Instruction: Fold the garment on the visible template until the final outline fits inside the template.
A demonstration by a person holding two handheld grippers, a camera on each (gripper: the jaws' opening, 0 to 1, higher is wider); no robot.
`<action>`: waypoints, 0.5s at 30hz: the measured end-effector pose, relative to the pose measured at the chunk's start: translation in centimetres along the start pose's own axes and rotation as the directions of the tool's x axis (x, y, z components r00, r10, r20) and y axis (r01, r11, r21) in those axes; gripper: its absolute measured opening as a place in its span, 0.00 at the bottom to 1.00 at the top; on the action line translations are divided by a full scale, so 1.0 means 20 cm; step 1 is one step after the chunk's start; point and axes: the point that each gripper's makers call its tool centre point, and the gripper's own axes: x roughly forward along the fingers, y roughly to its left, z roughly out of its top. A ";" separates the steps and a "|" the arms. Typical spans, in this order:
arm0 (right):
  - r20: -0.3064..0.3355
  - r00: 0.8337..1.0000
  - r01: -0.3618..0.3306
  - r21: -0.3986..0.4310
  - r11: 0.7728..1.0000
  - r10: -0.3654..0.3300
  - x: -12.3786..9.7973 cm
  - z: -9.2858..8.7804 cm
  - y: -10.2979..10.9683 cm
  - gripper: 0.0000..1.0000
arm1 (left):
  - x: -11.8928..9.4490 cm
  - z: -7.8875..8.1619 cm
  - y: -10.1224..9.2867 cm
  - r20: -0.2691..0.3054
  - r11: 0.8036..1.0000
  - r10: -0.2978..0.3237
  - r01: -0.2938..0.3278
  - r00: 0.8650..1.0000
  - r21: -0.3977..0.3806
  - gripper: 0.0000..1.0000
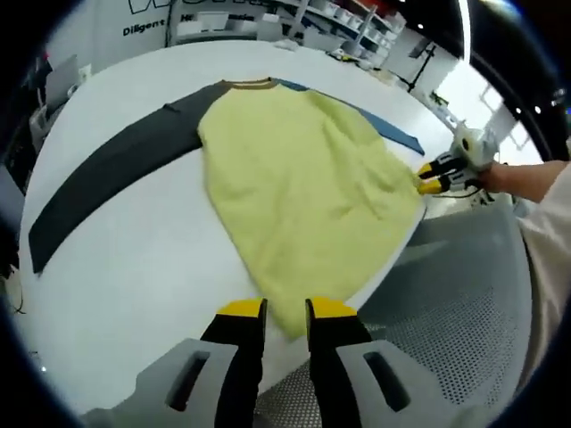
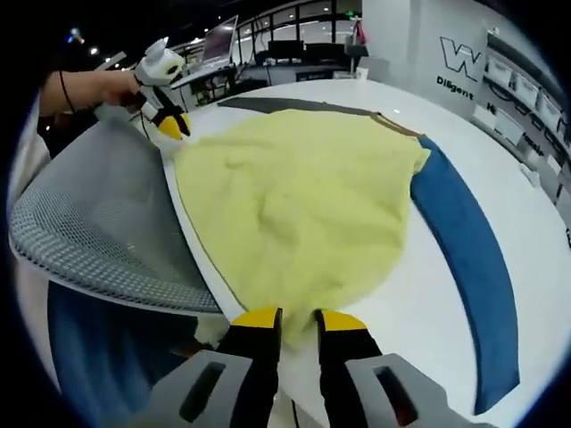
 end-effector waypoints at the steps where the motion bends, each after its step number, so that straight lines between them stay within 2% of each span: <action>1: 0.001 1.000 0.003 -0.012 1.000 -0.003 0.00 0.00 0.00 0.07 | 0.01 -0.02 0.00 -0.011 1.000 0.001 -0.001 1.000 0.002 0.14; 3: -0.007 1.000 0.004 -0.038 0.999 -0.004 0.00 -0.01 0.01 0.03 | 0.03 -0.05 -0.03 -0.023 1.000 -0.010 0.010 1.000 0.008 0.14; 4: -0.005 1.000 -0.005 -0.035 0.999 0.004 0.00 0.00 0.02 0.02 | 0.04 -0.08 -0.02 -0.052 0.999 -0.002 0.004 0.999 0.037 0.14; 5: -0.009 1.000 -0.001 -0.043 0.999 0.001 0.00 -0.01 0.03 0.01 | 0.03 -0.11 0.02 -0.079 0.997 0.055 -0.050 0.995 0.067 0.13; 6: -0.010 1.000 0.004 -0.053 0.999 -0.004 0.00 -0.01 0.03 0.00 | 0.05 -0.07 -0.01 -0.031 0.994 0.014 -0.010 0.999 0.105 0.09; 7: -0.011 1.000 0.002 -0.049 0.999 -0.003 0.00 -0.01 0.03 0.00 | 0.04 -0.08 0.00 -0.048 0.997 0.028 -0.025 0.998 0.071 0.06; 9: -0.010 1.000 -0.006 -0.033 0.999 0.006 0.00 -0.01 0.04 0.00 | 0.03 -0.08 -0.02 -0.056 0.999 0.008 -0.006 0.998 0.050 0.05; 11: -0.018 1.000 -0.026 -0.013 1.000 0.025 0.00 -0.02 0.06 0.00 | 0.03 -0.08 -0.01 -0.058 0.994 0.019 -0.012 0.998 0.113 0.04; 15: -0.029 0.999 -0.038 -0.033 0.999 0.037 -0.01 -0.03 0.07 0.00 | 0.01 -0.08 -0.02 -0.061 0.995 0.013 -0.006 0.998 0.104 0.04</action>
